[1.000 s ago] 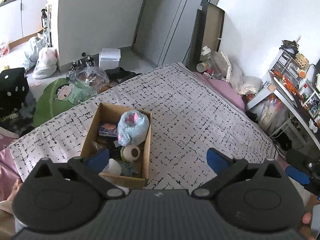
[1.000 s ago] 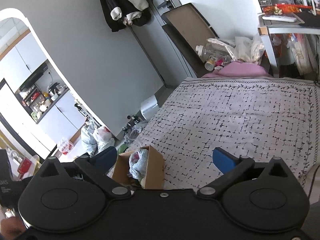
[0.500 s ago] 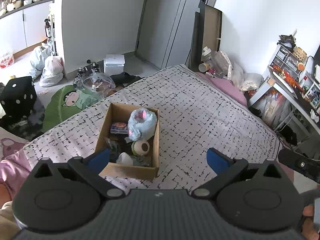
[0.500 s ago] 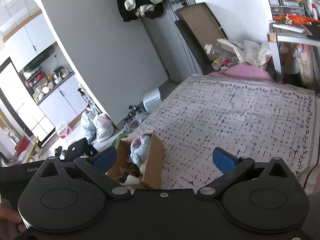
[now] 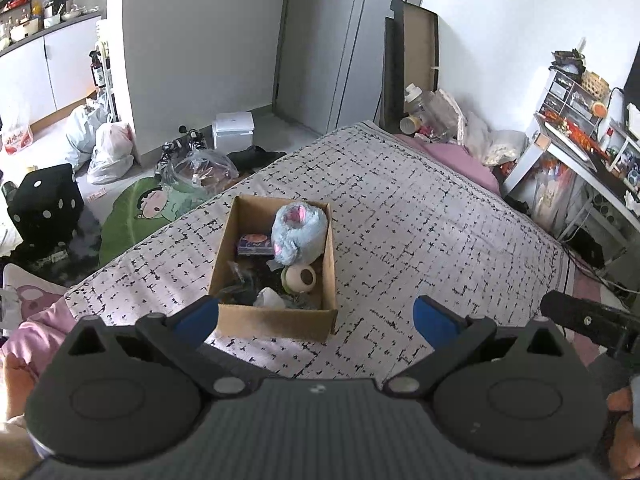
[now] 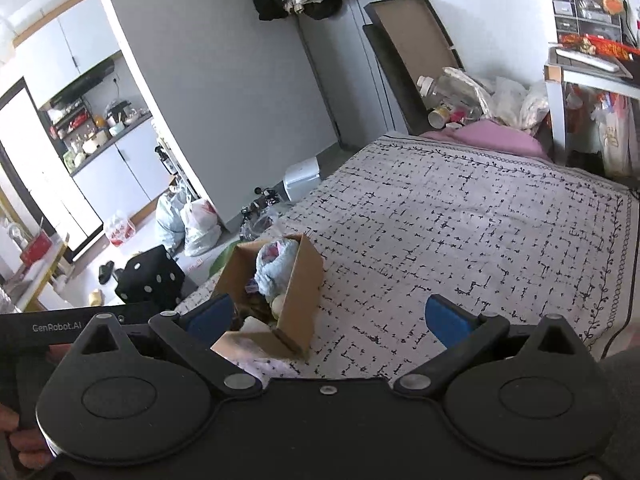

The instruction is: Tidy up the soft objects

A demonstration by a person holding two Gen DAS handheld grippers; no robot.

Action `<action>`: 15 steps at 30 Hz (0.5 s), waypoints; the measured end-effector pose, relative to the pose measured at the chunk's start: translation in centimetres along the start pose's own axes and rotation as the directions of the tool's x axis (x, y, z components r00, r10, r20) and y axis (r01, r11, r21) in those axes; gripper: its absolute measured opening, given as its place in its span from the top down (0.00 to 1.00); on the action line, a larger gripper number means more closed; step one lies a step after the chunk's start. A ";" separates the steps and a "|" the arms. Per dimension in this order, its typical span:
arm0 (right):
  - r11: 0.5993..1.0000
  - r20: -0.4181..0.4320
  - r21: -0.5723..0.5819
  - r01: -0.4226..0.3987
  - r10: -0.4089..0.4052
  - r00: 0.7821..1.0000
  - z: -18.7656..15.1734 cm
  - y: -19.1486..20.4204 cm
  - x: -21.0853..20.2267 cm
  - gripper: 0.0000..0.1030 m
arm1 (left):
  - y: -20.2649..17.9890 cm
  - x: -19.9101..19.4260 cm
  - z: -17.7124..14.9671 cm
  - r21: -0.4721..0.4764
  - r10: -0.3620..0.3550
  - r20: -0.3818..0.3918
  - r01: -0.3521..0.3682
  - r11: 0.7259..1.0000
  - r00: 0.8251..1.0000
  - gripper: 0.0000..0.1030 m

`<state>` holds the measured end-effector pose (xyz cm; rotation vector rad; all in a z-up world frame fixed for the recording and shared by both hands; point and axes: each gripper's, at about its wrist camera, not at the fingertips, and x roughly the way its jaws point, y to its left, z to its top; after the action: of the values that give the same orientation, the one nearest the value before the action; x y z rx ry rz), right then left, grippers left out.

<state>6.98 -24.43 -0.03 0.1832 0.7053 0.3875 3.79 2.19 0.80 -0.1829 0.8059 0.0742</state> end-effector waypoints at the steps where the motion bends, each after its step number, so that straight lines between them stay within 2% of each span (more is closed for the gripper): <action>1: 1.000 -0.001 -0.007 0.001 -0.001 1.000 -0.1 0.1 0.0 0.00 | 0.1 0.0 -0.1 0.001 -0.002 -0.001 0.002 1.000 1.000 0.00; 8: 0.999 -0.023 -0.036 -0.014 0.013 1.000 -0.9 0.9 -0.6 0.00 | 0.4 -0.2 -1.1 0.031 0.007 0.000 -0.007 0.999 1.000 0.00; 15: 0.997 -0.025 -0.074 0.016 -0.018 1.000 -1.8 1.8 -1.0 0.00 | 0.9 -0.1 -2.0 0.047 0.022 -0.012 -0.021 0.999 1.000 0.00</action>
<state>4.60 -23.11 -0.27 0.1021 0.7157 0.3994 2.21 2.74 -0.62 -0.1302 0.8212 0.0744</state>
